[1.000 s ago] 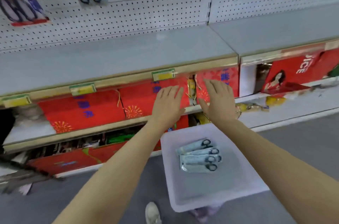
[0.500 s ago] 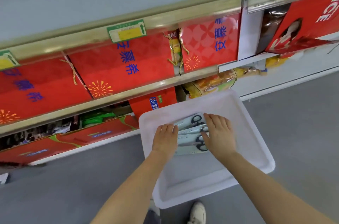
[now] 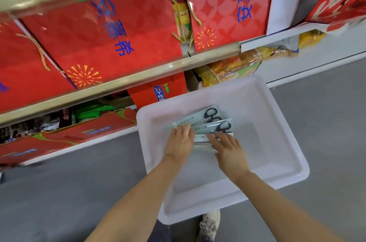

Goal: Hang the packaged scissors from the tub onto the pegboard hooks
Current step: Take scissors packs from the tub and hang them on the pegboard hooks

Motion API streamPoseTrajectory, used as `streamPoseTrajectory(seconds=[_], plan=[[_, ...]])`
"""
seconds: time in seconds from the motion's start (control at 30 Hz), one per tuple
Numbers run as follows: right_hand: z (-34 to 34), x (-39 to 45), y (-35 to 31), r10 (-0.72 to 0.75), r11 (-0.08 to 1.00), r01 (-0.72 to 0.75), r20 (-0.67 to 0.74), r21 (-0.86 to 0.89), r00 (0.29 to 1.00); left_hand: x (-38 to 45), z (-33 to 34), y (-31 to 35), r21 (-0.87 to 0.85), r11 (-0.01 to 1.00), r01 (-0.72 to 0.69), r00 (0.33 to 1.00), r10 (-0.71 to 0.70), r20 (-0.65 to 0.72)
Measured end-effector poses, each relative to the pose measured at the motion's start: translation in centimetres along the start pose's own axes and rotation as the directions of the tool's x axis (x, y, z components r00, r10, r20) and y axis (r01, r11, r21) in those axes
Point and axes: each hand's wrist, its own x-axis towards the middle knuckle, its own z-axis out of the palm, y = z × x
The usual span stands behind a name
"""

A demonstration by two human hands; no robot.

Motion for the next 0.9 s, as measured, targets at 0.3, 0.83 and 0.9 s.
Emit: streamPoseTrajectory(seconds=[0.3, 0.83, 0.9], plan=[[-2.2, 0.9, 1.0, 0.112, 0.983, -0.130, 0.140, 0.126, 0.984, 1.2, -2.1, -1.7, -0.569, 0.819, 0.073, 0.995, -0.025, 0.091], [-7.5, 2.0, 3.5, 0.437, 0.776, -0.510, 0.267, 0.371, 0.859, 0.1, -2.7, -1.6, -0.767, 0.298, 0.568, 0.799, -0.422, 0.428], [-8.6, 2.6, 2.4, 0.443, 0.754, -0.498, 0.229, 0.428, 0.867, -0.4, -5.2, -2.6, -0.846, -0.148, 0.512, 0.726, -0.451, 0.519]])
